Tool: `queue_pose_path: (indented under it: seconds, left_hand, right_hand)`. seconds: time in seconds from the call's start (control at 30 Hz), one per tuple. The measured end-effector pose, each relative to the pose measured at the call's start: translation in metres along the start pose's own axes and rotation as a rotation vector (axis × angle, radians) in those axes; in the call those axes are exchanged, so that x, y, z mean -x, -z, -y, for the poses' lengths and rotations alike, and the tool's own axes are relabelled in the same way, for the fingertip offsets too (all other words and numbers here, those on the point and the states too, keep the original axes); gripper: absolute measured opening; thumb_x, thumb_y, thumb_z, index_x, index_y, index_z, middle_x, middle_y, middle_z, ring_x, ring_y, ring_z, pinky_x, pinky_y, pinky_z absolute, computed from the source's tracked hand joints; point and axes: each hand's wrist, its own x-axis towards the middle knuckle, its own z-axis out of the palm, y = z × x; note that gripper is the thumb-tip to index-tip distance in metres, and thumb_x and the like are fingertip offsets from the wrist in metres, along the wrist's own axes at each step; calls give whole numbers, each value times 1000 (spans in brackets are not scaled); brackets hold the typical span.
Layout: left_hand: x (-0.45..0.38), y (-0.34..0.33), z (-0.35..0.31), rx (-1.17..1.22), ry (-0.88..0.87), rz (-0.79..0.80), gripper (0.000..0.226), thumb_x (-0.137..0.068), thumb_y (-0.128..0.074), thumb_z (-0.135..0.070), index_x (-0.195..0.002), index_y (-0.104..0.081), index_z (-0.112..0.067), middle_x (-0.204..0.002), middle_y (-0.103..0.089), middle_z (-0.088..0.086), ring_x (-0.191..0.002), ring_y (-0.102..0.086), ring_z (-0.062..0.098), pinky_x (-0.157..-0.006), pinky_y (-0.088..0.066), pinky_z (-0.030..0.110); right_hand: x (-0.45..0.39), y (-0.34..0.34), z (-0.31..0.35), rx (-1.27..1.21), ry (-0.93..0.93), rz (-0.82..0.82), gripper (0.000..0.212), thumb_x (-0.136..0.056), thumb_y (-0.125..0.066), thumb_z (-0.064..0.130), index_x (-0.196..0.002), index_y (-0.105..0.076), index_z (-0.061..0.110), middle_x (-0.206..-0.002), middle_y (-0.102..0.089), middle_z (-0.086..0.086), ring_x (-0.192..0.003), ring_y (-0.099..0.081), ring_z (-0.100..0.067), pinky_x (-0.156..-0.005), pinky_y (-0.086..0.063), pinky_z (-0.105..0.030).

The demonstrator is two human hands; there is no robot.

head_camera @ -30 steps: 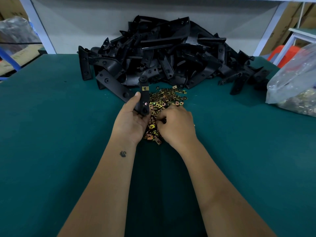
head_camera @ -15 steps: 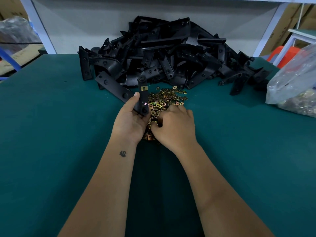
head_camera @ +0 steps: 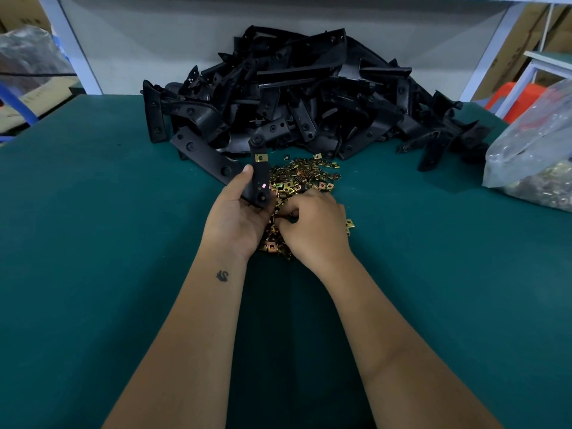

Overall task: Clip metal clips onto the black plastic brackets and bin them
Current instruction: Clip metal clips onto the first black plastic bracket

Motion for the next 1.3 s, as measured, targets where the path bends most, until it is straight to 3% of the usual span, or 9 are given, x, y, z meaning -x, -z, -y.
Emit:
queue_pose_path:
  seconds: [0.17,0.23,0.33,0.47,0.57,0.67,0.87,1.03,1.3]
  left_hand:
    - [1,-1,0,-2,5,0,9,-92,-66,-16,-95,-64,-8,-76,-69,4,-79,-59,18,-73,-58,29]
    - [1,-1,0,-10,7,8,11,-93,-65,-16,-99,-62,-8,-81,-66,5,-79,-59,17,-69,-58,28]
    - [1,-1,0,-13,11,37,21,-94,-63,-16,-111,-55,-7,-89,-63,7,-84,-60,18,-70,-60,30]
    - [3,-2,0,-3,20,100,20,-94,-60,-12,-113,-53,-8,-93,-66,8,-85,-65,18,-74,-60,31]
    - [4,-3,0,0,19,146,17,-95,-57,-8,-112,-52,-8,-94,-67,9,-83,-67,19,-78,-60,31]
    - [5,-4,0,2,22,179,15,-95,-54,-3,-109,-51,-8,-96,-65,10,-84,-66,20,-76,-60,31]
    - [4,-3,1,-38,31,221,24,-94,-50,1,-115,-46,-8,-99,-62,10,-91,-62,21,-90,-55,34]
    - [5,-2,1,-42,44,270,28,-92,-49,2,-118,-48,-7,-98,-63,11,-91,-63,22,-82,-58,31]
    - [7,-3,2,-15,47,258,26,-91,-49,3,-116,-47,-7,-91,-64,9,-86,-62,20,-75,-58,29]
  right_hand:
    - [0,4,1,-165,-1,-28,8,-88,-66,18,-91,-72,22,-95,-69,8,-98,-60,-17,-94,-42,-38]
    - [0,7,1,-344,-61,-59,7,-89,-66,15,-91,-69,22,-86,-66,14,-85,-61,-4,-84,-49,-27]
    - [-2,11,1,-624,-159,-89,13,-89,-67,11,-90,-70,23,-85,-67,14,-83,-62,3,-71,-46,-8]
    - [-4,17,-1,-944,-241,-90,24,-89,-66,3,-89,-72,26,-91,-73,5,-88,-68,-8,-83,-55,-22]
    - [-5,17,-1,-1108,-260,-52,27,-88,-66,-3,-90,-73,24,-87,-74,4,-81,-69,-5,-79,-56,-21]
    - [-5,16,-1,-1144,-258,-45,28,-87,-67,-4,-87,-75,23,-84,-75,6,-83,-69,-6,-80,-56,-21]
    - [-5,16,-1,-1179,-256,-56,27,-86,-67,-5,-84,-75,20,-85,-74,3,-88,-68,-13,-88,-57,-29]
    - [-7,17,-2,-1296,-299,-28,21,-88,-66,-4,-89,-75,15,-86,-74,-1,-83,-67,-14,-76,-54,-25]
    - [-6,16,-4,-1259,-258,-70,22,-88,-65,-4,-88,-74,17,-88,-71,-1,-85,-65,-11,-76,-55,-22]
